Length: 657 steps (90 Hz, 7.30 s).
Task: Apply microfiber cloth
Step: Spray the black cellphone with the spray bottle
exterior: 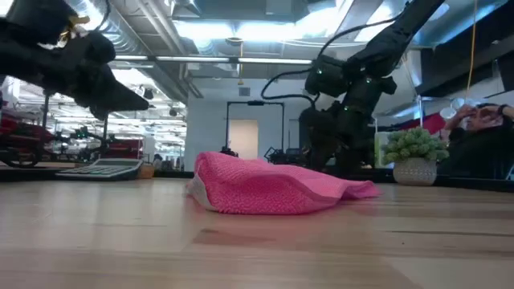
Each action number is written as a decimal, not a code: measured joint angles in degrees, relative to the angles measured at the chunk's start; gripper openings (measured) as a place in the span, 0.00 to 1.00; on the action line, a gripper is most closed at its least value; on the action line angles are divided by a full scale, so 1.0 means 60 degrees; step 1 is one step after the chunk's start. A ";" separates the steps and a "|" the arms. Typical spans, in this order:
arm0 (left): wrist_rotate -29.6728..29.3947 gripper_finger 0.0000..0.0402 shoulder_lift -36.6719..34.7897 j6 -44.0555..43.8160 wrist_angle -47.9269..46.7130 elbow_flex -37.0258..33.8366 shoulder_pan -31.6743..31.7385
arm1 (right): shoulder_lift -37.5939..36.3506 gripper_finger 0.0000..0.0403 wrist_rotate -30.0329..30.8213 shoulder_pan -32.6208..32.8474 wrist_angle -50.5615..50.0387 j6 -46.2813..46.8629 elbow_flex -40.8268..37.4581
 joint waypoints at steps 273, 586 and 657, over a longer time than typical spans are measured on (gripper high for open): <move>0.1672 0.01 1.4741 0.1808 0.4694 0.7525 0.0322 | -0.0280 0.75 -0.1342 0.0652 0.2086 0.1450 -0.0790; 0.2647 0.21 1.2373 0.0876 0.6314 1.0553 0.0408 | -0.6247 0.03 -0.1343 0.1227 0.5109 -0.3901 -0.0805; 0.2685 0.05 1.2184 0.1321 0.4199 1.0534 0.0419 | -0.7373 0.46 0.0093 0.1235 -0.4731 -0.4037 0.2329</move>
